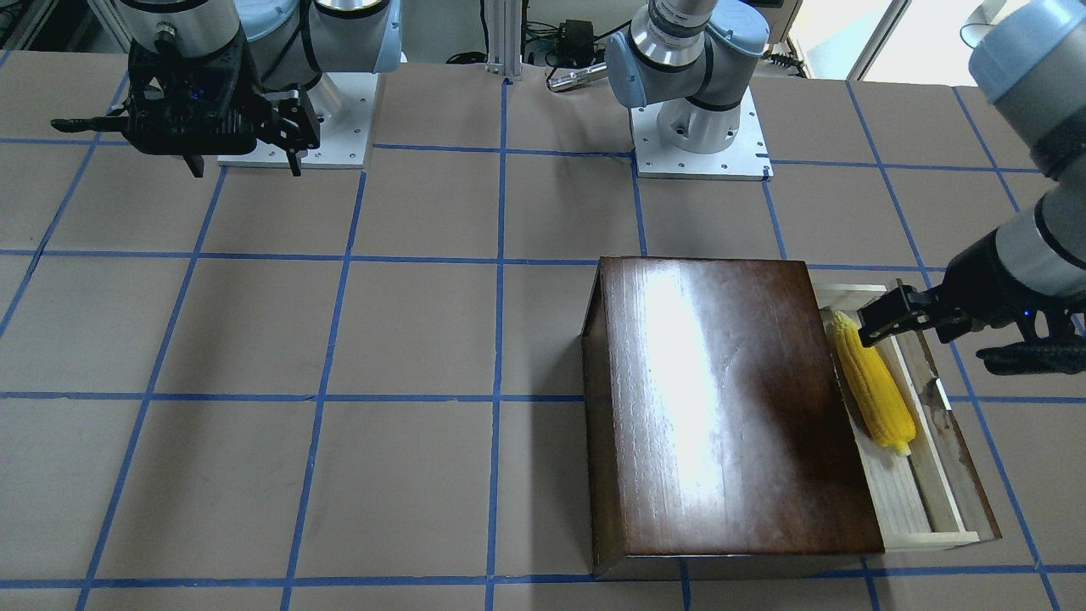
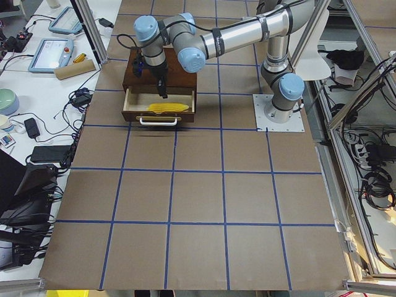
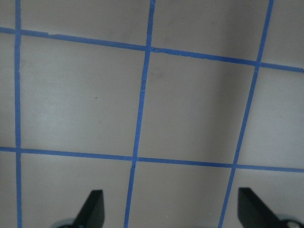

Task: Open drawer and put corn inside
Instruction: 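Lower the corn into the open drawer and open the left gripper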

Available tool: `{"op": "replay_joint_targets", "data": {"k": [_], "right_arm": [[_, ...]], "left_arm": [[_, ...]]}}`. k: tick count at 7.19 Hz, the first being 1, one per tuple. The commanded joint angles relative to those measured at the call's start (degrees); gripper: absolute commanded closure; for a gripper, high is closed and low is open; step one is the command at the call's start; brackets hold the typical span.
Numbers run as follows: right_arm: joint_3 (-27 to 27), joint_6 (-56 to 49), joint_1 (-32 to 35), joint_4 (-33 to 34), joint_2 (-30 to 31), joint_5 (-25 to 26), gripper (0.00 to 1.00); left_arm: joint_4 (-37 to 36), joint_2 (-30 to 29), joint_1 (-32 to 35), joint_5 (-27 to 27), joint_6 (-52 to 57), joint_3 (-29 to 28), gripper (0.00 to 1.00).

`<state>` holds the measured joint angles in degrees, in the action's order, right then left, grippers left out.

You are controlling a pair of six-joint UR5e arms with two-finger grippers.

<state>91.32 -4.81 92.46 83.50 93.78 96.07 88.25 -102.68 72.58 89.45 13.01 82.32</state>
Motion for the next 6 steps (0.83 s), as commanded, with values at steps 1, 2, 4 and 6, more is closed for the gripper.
{"op": "replay_joint_targets", "data": {"k": [1, 2, 4, 6], "right_arm": [[0.0, 0.1, 0.0, 0.0, 0.1, -0.1, 0.0], [0.0, 0.1, 0.0, 0.0, 0.1, 0.0, 0.0], [0.0, 0.1, 0.0, 0.0, 0.0, -0.1, 0.0], [0.0, 0.0, 0.0, 0.0, 0.1, -0.1, 0.0]], "left_arm": [[1.0, 5.8, 7.0, -0.2, -8.7, 0.5, 0.0], [3.1, 7.7, 11.0, -0.2, -13.1, 0.6, 0.0], [4.5, 9.2, 18.4, 0.5, -14.9, 1.1, 0.0], [4.8, 10.0, 18.8, 0.2, -14.9, 1.2, 0.0]]}}
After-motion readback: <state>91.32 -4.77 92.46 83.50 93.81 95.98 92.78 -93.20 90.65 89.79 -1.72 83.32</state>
